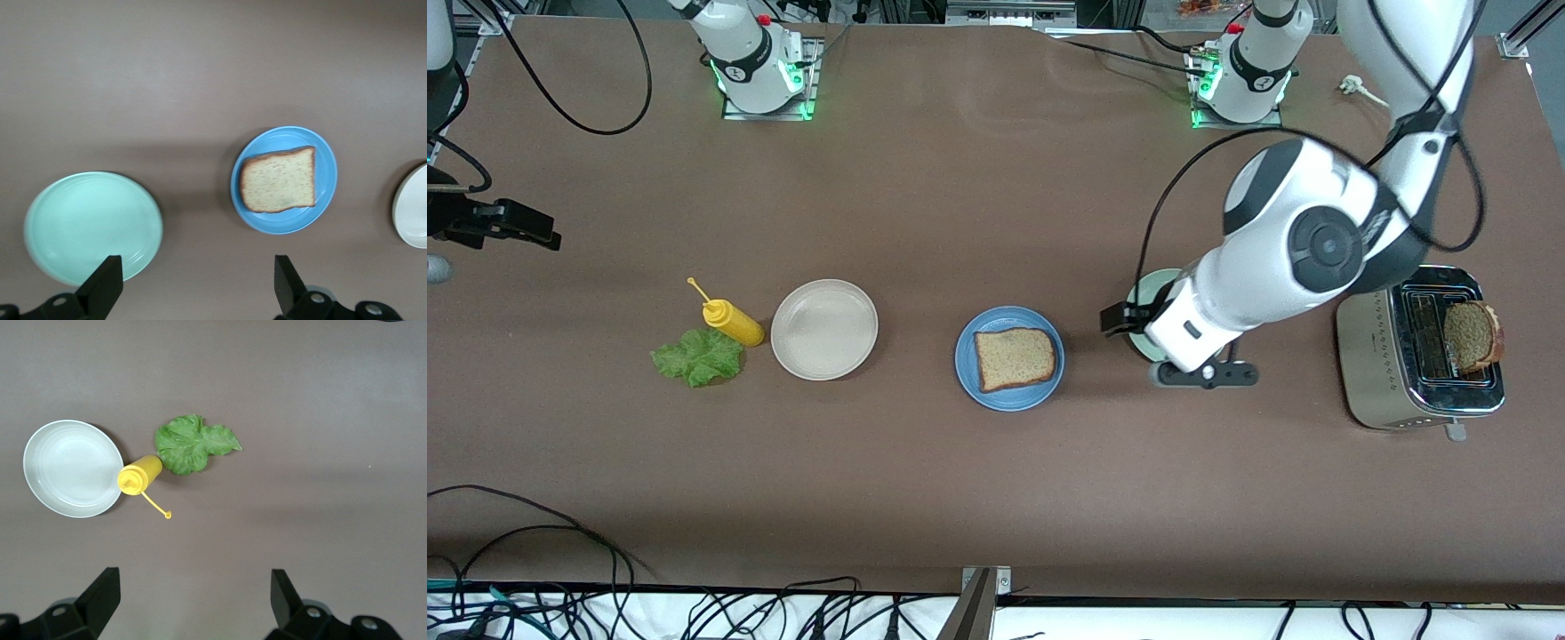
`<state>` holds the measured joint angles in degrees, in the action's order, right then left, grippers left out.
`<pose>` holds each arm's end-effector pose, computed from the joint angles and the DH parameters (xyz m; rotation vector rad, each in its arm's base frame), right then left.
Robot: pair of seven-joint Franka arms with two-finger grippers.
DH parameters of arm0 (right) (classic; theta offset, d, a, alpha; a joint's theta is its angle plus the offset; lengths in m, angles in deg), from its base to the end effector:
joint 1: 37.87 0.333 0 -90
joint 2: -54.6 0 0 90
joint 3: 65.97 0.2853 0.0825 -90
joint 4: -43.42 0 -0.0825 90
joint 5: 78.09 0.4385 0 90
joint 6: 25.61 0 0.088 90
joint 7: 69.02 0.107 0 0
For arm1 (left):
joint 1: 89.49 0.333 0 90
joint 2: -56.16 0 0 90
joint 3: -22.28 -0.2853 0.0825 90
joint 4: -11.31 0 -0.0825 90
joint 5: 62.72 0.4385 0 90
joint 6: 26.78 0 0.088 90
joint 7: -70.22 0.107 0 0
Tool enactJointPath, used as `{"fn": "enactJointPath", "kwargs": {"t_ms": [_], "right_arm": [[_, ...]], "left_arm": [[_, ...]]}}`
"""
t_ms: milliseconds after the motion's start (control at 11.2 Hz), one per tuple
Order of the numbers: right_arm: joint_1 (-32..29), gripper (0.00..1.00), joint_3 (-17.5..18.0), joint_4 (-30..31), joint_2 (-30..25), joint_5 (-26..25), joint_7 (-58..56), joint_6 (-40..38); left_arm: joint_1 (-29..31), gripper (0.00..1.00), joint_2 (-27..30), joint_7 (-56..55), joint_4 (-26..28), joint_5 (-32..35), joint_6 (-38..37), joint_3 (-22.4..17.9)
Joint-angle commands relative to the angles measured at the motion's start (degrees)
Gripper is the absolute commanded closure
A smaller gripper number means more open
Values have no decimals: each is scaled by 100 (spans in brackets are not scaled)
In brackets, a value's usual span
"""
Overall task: Make sandwich in blue plate with both arms
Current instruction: 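Raise the left gripper back while the right gripper reaches the lettuce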
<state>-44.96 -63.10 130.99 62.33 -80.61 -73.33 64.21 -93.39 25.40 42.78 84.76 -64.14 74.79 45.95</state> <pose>0.6395 -0.0536 0.5315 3.1079 0.0053 -0.1524 0.6821 -0.2929 0.4240 2.9323 0.0804 -0.1608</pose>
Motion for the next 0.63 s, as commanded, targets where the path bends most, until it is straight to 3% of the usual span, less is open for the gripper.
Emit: {"fn": "enactJointPath", "kwargs": {"t_ms": [0,537], "right_arm": [[-74,0,20,593,-25,-21,35,849],[-249,0,20,1517,614,-12,35,2722]], "left_arm": [[-6,0,719,-16,55,159,-846,-449],[3,0,1896,1098,64,151,-2367,-1275]]}}
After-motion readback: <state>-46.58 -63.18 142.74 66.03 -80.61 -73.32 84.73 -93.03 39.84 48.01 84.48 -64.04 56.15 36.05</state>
